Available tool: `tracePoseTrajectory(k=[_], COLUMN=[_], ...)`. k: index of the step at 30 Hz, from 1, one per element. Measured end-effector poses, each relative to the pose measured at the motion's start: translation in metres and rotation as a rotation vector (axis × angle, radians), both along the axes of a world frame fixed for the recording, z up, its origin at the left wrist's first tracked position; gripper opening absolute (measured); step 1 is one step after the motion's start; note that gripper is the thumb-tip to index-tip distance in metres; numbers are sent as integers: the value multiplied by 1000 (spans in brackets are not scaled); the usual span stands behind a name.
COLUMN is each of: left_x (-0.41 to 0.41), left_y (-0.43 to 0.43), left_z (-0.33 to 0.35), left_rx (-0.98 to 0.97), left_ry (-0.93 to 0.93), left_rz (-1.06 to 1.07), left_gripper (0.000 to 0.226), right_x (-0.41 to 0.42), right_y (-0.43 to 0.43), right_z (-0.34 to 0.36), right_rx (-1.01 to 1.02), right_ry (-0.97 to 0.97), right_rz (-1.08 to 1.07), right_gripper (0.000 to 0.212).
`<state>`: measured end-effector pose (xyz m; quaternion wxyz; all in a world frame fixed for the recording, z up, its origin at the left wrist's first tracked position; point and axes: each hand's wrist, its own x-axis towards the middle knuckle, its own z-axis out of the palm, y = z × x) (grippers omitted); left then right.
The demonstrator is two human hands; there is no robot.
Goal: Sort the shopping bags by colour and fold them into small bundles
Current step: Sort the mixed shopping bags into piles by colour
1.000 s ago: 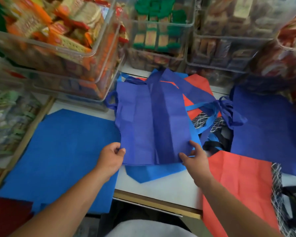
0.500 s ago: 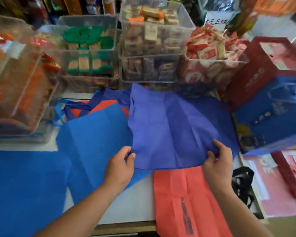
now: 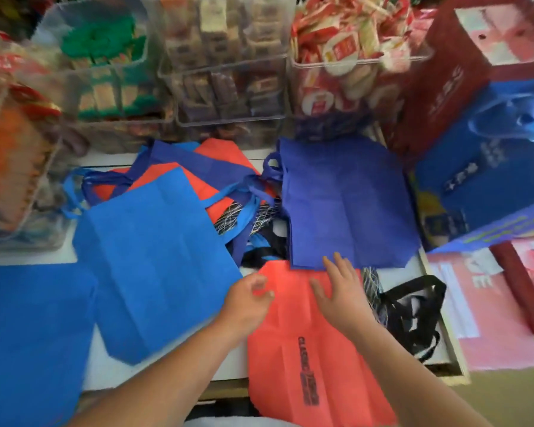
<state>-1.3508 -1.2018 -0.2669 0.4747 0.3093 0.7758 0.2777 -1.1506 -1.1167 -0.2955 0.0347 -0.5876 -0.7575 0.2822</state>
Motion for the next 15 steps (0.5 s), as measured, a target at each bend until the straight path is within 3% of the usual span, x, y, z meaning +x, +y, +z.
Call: tracePoseTrajectory(k=[4, 7, 10, 13, 15], left_x=[-57, -99, -131, -155, -163], left_y=[-64, -112, -148, -169, -170], left_z=[-20, -35, -44, -56, -58], left_rx=[-103, -222, -360, -401, -385], left_ry=[224, 324, 379, 329, 279], left_rz=[230, 241, 269, 413, 524], left_gripper=[29, 38, 47, 58, 71], right_x=[-37, -58, -80, -102, -110], right_y=[-16, -27, -38, -53, -60], right_z=[-20, -24, -24, -29, -28], right_rx=[-16, 95, 104, -66, -247], right_ry=[-15, -107, -17, 81, 115], right_rz=[184, 294, 425, 541, 446], right_gripper=[78, 69, 62, 65, 60])
